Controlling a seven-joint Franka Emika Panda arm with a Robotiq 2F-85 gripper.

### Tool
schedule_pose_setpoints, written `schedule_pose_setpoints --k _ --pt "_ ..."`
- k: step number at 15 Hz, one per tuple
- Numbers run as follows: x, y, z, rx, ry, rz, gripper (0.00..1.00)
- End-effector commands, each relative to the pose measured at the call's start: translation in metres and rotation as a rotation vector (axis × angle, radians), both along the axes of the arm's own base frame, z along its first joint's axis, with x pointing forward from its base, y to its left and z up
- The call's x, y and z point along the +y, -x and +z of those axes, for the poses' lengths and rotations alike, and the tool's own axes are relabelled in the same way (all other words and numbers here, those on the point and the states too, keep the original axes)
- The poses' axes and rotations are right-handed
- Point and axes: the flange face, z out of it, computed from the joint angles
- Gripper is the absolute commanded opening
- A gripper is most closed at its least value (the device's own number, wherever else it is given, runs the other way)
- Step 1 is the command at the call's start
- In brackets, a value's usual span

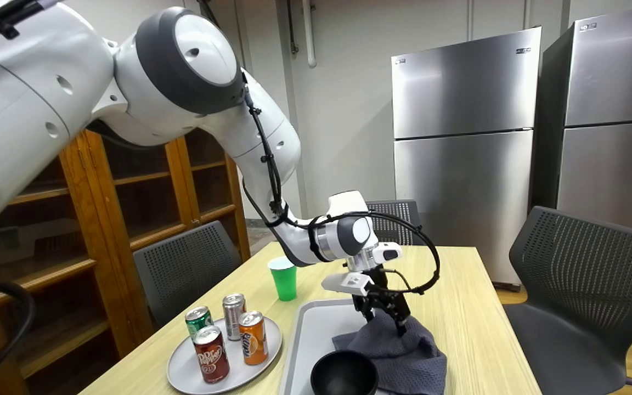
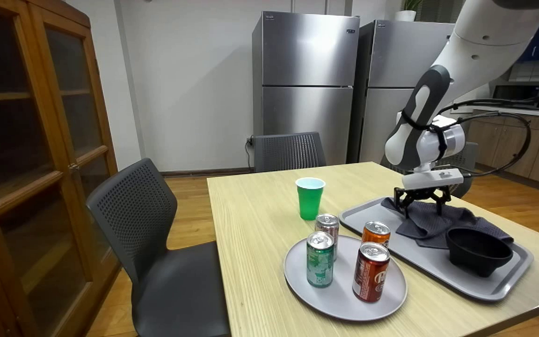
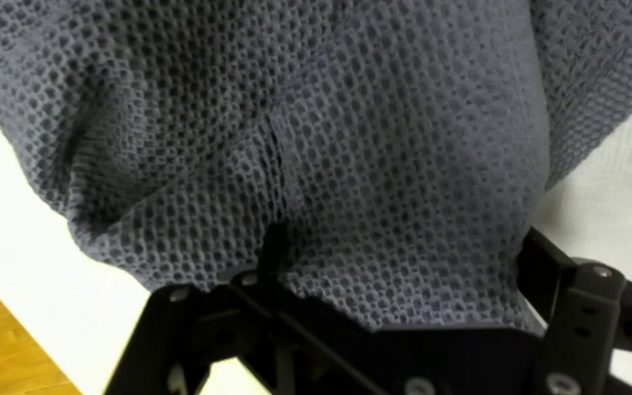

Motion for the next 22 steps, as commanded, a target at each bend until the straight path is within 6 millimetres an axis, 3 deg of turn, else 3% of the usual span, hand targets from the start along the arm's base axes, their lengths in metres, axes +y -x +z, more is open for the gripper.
schedule_pose_setpoints --k 1,2,4,13,22 --pt "-0.009 -0.003 0.002 0.008 0.005 -0.051 0.98" --pt "-0.010 -0.002 0.001 0.009 0.006 -0.053 0.74" --pt "-0.011 -0.001 0.001 0.011 0.007 -0.056 0.69" --pt "-0.005 -0.010 0.015 -0.027 -0.003 -0.039 0.01" --pt "-0.019 -0.022 0.053 -0.097 0.027 -0.047 0.02"
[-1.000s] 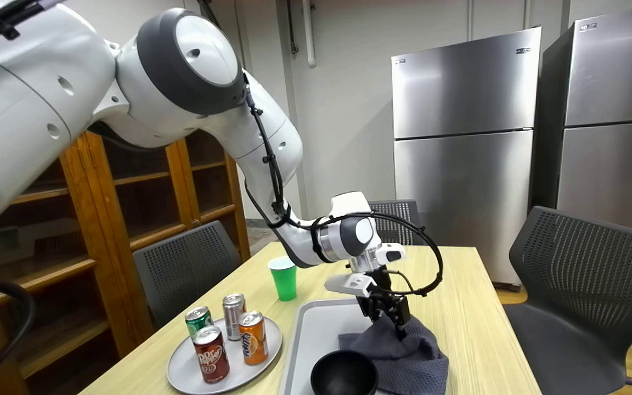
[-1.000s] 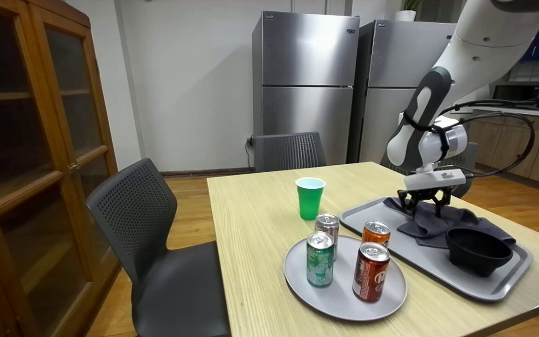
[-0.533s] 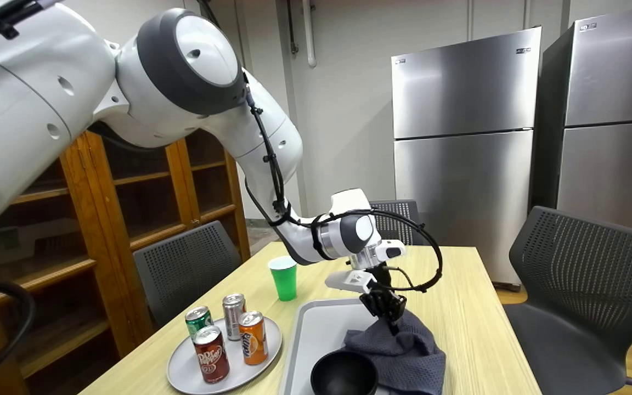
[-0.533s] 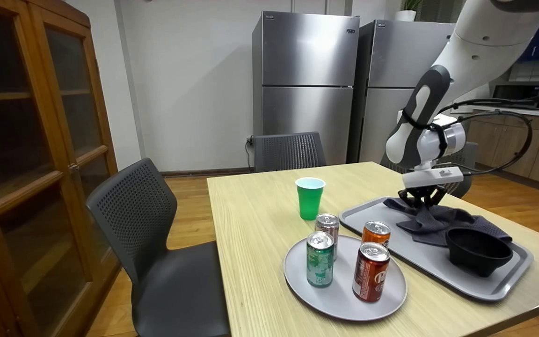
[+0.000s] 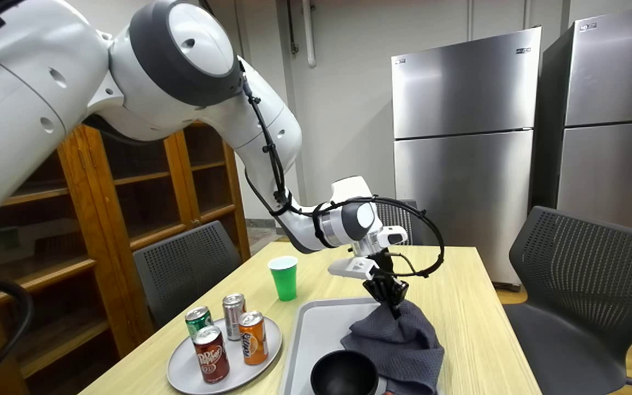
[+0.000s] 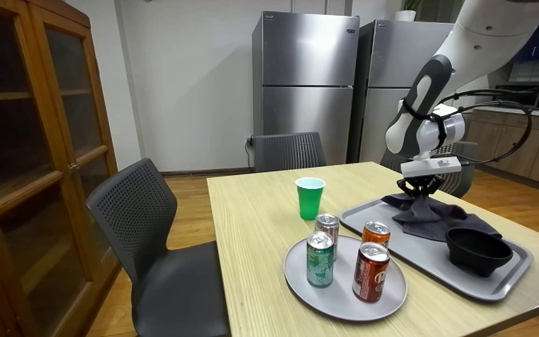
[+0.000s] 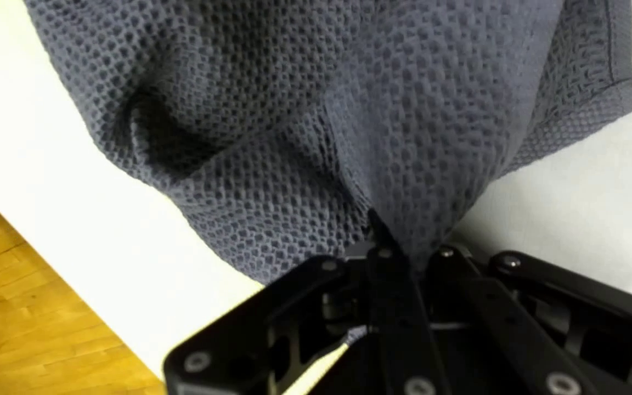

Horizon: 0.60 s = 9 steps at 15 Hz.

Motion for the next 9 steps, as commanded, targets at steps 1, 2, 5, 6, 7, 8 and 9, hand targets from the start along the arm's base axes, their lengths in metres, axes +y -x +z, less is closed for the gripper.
schedule_pose_setpoints --k 1,2,5,6,7,8,9 --pt "-0.011 -0.005 0.024 -0.037 0.003 -0.033 0.02" --pt "-0.015 -0.006 0.028 -0.044 0.007 -0.037 0.02" --pt "-0.026 -0.011 0.039 -0.068 0.019 -0.053 0.02" --pt "-0.030 -0.012 0.042 -0.074 0.026 -0.059 0.02" --pt "-0.035 -0.013 0.045 -0.081 0.031 -0.067 0.02" --pt "-0.040 -0.014 0.049 -0.089 0.035 -0.075 0.02" --pt "-0.046 -0.015 0.052 -0.098 0.042 -0.086 0.02"
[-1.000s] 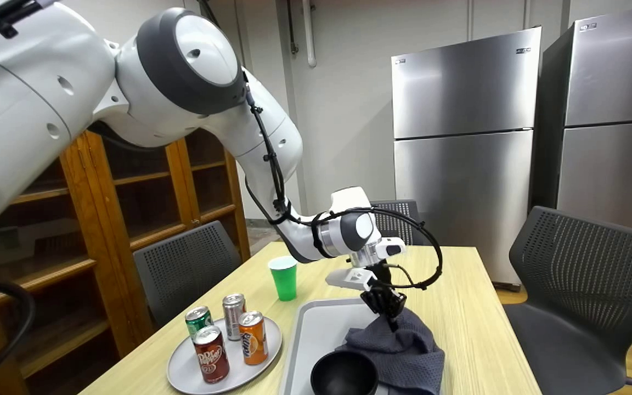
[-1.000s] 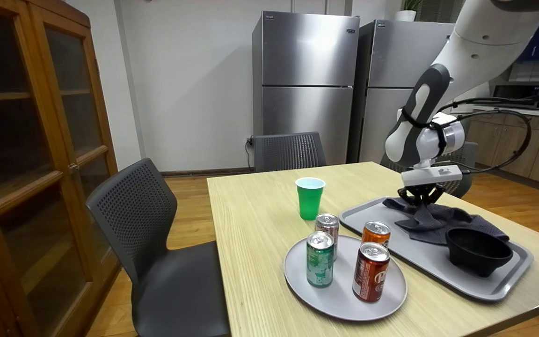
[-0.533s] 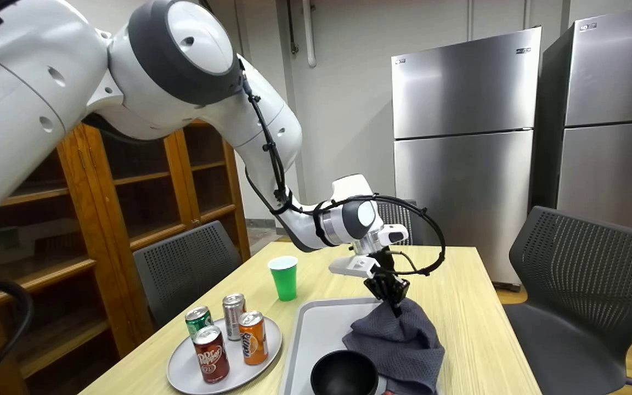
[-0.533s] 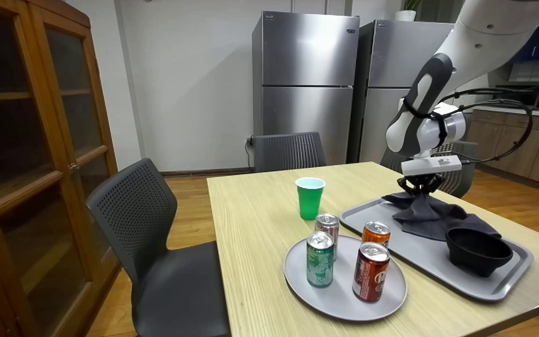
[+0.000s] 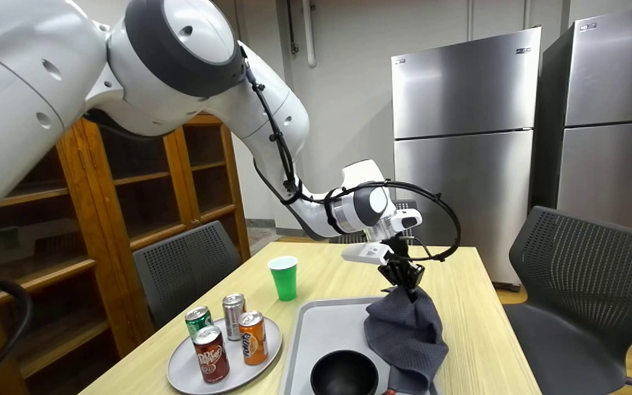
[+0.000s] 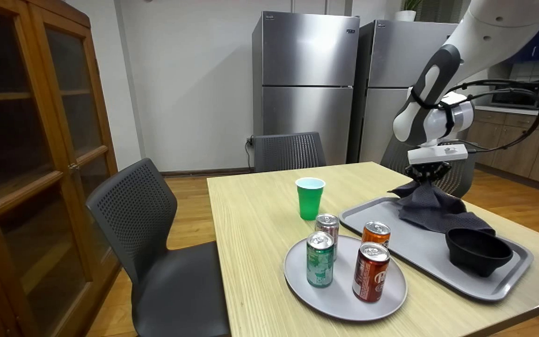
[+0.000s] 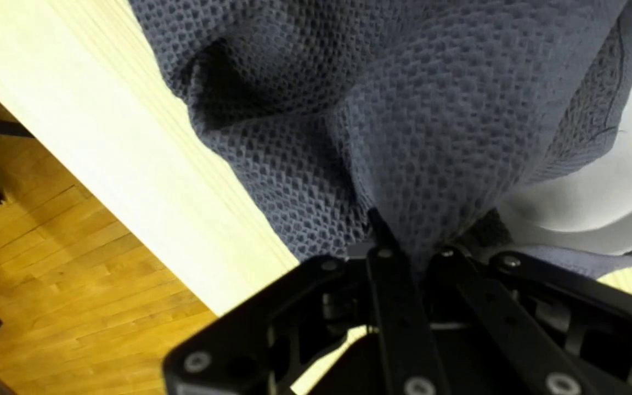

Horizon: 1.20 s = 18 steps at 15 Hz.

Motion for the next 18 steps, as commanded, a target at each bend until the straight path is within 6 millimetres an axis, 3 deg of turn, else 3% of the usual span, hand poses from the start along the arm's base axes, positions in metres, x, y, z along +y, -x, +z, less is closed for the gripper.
schedule_pose_setpoints --k 1,8,18 --pt "-0.018 -0.006 0.020 -0.041 0.009 -0.056 0.02" --pt "-0.048 -0.021 0.049 -0.107 0.055 -0.102 0.02" --pt "-0.072 -0.040 0.082 -0.191 0.102 -0.152 0.02"
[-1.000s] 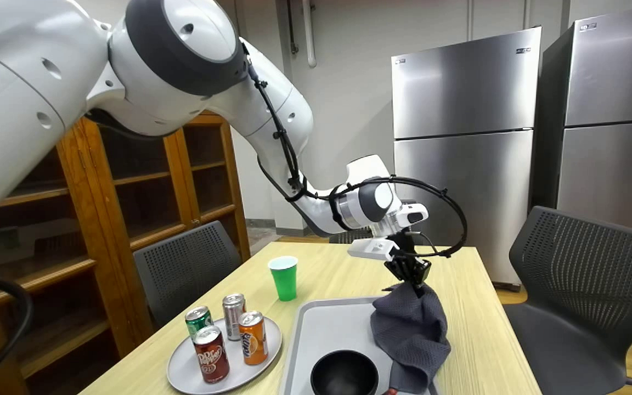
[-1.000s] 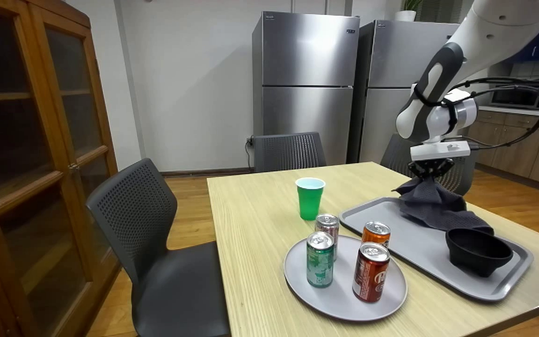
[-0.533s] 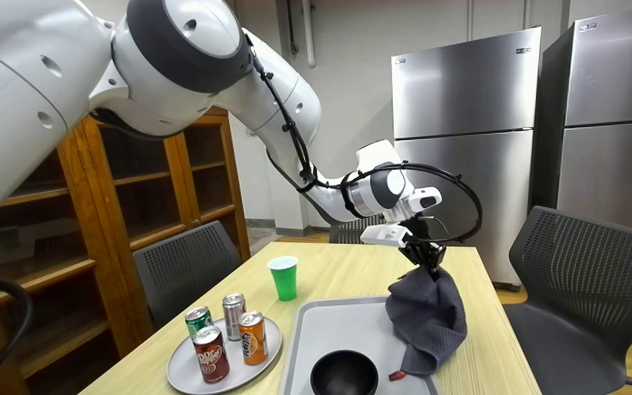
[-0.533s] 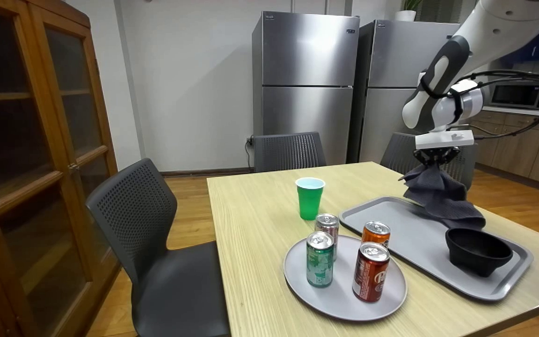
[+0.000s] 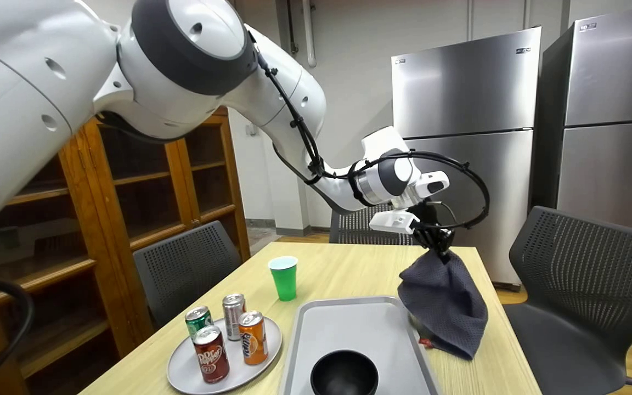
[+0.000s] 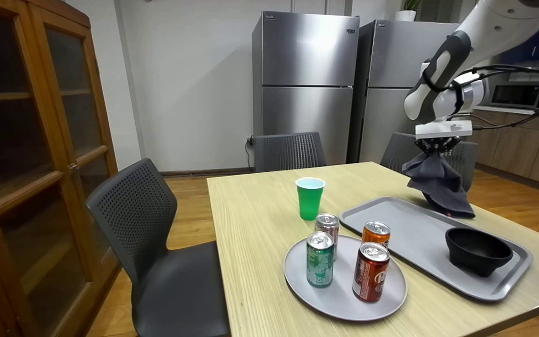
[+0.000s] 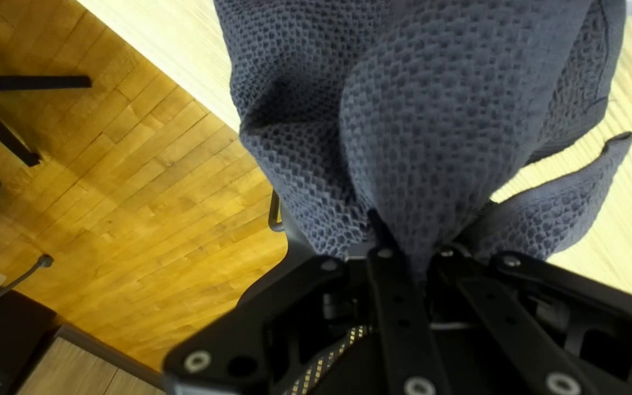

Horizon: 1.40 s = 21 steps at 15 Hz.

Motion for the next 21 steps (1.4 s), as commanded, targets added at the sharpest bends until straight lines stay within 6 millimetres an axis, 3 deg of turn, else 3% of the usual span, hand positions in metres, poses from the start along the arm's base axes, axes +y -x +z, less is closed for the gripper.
schedule_pose_setpoints --k 1,7,21 --pt "-0.012 -0.010 0.009 -0.021 0.012 -0.040 0.02" --pt "-0.025 -0.011 -0.004 -0.015 0.016 -0.076 0.02" --pt "-0.048 -0.009 -0.064 0.079 -0.037 -0.182 0.02"
